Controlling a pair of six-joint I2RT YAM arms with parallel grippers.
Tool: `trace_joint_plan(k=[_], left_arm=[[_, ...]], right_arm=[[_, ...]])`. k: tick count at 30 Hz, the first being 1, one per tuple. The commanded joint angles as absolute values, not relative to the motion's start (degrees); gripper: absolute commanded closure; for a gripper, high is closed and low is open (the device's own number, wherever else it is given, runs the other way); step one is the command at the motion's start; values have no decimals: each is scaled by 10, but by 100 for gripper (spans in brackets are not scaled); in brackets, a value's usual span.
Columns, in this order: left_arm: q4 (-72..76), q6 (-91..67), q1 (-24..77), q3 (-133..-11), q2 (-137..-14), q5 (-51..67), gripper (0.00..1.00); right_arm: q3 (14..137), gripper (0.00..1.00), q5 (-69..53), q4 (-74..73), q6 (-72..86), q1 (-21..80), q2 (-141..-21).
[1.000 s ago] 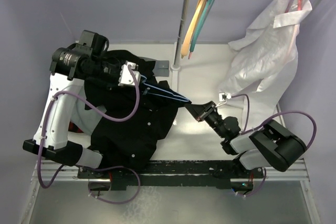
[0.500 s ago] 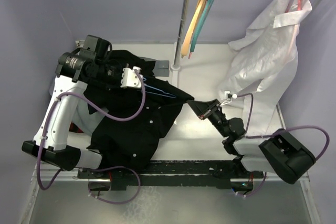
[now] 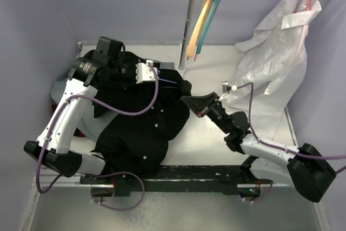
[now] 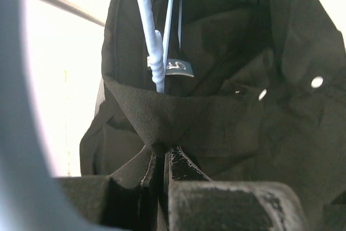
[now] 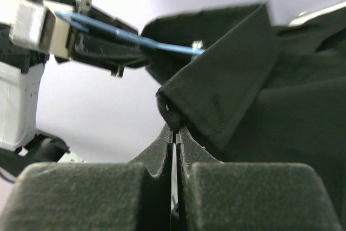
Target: Place the shirt on the hanger
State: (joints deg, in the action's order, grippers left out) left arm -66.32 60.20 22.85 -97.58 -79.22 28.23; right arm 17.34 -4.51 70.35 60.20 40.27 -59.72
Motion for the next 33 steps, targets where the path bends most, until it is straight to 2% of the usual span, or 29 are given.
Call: trace_joint_plan(k=[1, 7, 11, 17, 19, 20, 21, 23, 24, 29, 33], left_arm=[[-610, 537, 240, -988, -791, 357, 100], [-601, 519, 243, -1003, -778, 379, 100], [-546, 501, 242, -964, -759, 368, 100], [-551, 513, 242, -949, -764, 394, 100], [-573, 538, 242, -952, -760, 403, 100], [-589, 555, 242, -953, -758, 407, 100], [-605, 574, 242, -954, -756, 411, 100], [-642, 607, 241, -954, -751, 419, 100], [-656, 625, 241, -955, -750, 423, 100], [-710, 666, 241, -960, -755, 446, 100], [-768, 712, 241, -968, -756, 479, 100]], right_arm=[[235, 100, -51, 728, 572, 466, -663], [236, 100, -68, 789, 588, 489, -736], [258, 100, -56, 788, 569, 532, -754], [280, 98, -53, 788, 543, 562, -755], [281, 81, -54, 732, 514, 562, -708], [288, 67, -52, 675, 485, 562, -671], [302, 42, -45, 605, 438, 562, -633], [331, 3, -41, 464, 362, 562, -547], [342, 0, -40, 406, 317, 562, -519], [392, 0, -13, 196, 206, 560, -423], [411, 0, 31, 119, 96, 560, -355]])
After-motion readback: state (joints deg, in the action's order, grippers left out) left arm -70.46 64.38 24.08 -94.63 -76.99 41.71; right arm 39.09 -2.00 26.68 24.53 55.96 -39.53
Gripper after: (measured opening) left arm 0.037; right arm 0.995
